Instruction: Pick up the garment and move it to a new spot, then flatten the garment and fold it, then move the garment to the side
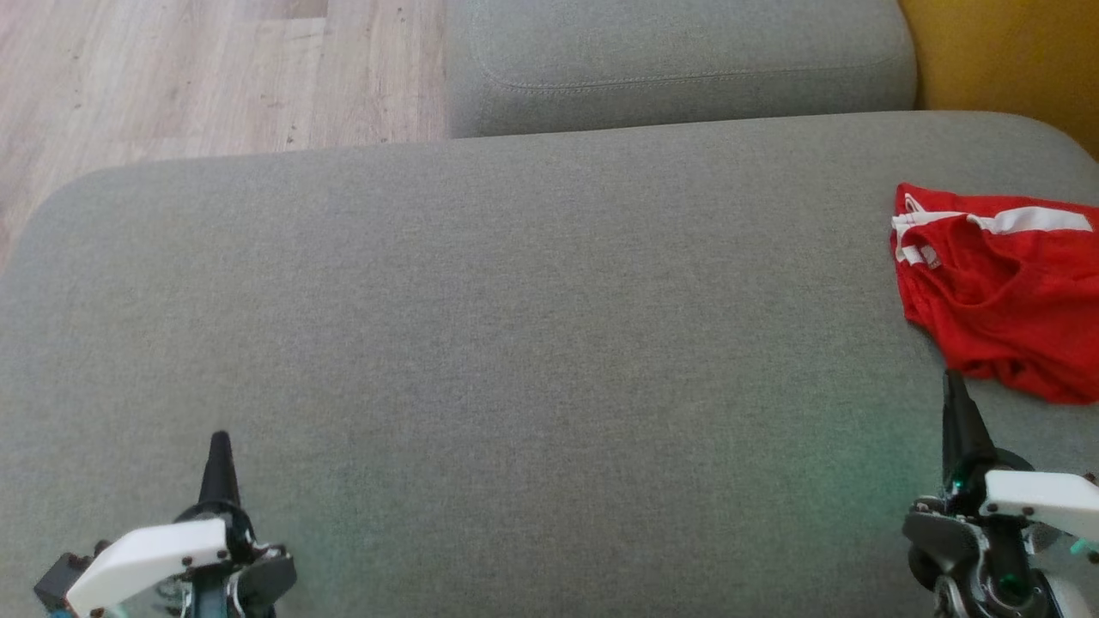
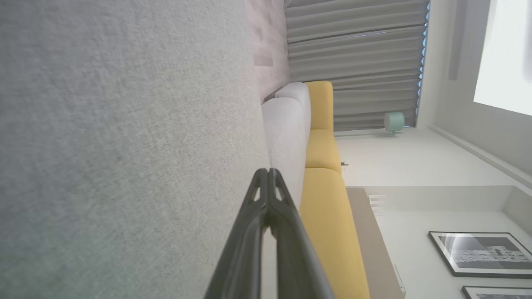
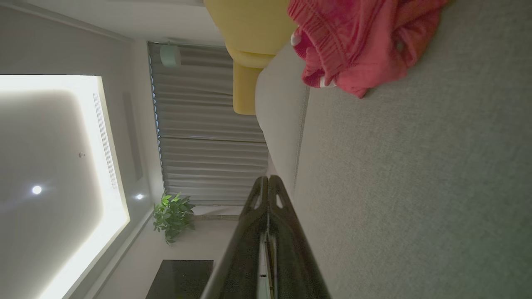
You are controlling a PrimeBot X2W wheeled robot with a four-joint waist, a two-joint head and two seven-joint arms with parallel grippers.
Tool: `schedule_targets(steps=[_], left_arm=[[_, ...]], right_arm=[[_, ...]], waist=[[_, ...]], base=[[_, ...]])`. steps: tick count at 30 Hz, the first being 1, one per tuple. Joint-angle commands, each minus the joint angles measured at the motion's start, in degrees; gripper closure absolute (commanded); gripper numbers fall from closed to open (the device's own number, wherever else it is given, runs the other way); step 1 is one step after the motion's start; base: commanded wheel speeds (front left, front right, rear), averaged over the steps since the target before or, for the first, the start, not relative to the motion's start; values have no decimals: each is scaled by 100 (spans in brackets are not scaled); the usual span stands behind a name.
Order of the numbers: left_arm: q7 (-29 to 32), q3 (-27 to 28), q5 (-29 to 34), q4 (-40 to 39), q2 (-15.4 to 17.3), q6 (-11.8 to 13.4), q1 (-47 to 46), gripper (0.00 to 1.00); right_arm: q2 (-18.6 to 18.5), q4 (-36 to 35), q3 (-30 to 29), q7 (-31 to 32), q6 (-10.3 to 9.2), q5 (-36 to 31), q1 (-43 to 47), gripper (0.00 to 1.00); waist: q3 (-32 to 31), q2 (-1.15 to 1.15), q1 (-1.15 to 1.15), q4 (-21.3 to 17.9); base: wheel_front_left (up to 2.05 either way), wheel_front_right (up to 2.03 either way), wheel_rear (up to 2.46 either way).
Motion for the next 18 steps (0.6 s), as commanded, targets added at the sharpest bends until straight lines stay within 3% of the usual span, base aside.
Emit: schedule_targets(steps=[1, 7, 18], left_arm=[[67, 263, -139, -202, 14, -78, -319, 100], [156, 396, -447, -209, -30, -176, -382, 100], [162, 404, -446, -209, -35, -178, -383, 100]], right_arm=[[-93, -174, 57, 63, 21, 195, -349, 100], [-91, -169, -14, 118, 22, 590, -391, 100], [-74, -168, -39, 138, 22, 576, -394, 100]], waist=[[1, 0, 0, -1], [6, 0, 0, -4], [6, 0, 0, -4]], base=[[0, 0, 0], [0, 0, 0], [0, 0, 0]])
